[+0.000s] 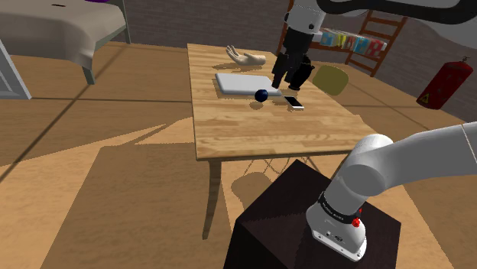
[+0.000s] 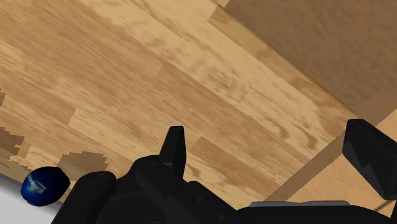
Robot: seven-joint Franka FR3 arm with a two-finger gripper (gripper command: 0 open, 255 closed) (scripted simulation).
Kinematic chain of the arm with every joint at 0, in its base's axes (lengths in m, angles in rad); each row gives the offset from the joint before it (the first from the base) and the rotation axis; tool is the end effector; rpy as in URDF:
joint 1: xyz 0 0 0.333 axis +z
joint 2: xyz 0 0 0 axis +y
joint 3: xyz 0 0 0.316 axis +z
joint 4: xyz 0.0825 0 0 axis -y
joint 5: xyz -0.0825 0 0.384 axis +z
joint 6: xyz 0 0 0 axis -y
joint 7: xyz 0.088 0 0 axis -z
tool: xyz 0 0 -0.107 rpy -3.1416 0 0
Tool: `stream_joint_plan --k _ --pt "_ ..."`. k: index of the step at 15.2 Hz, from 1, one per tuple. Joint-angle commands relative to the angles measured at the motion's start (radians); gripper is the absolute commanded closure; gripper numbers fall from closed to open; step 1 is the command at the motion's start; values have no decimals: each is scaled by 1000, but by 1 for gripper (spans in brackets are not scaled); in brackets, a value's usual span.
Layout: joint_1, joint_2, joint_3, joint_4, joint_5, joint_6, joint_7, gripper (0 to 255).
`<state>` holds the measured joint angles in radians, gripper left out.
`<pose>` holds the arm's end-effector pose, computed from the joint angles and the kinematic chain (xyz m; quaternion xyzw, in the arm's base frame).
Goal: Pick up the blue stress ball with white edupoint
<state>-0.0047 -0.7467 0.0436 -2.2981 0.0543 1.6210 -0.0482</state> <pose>0.3231 0.0226 0.6100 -0.9986 -0.0378 -0.0347 0.0120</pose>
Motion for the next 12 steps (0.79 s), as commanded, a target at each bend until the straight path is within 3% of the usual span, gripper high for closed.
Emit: stream_joint_plan --k 1,12 --pt "0 0 0 0 0 0 0 0" --pt "-43 135 -235 -95 -44 313 -281 0"
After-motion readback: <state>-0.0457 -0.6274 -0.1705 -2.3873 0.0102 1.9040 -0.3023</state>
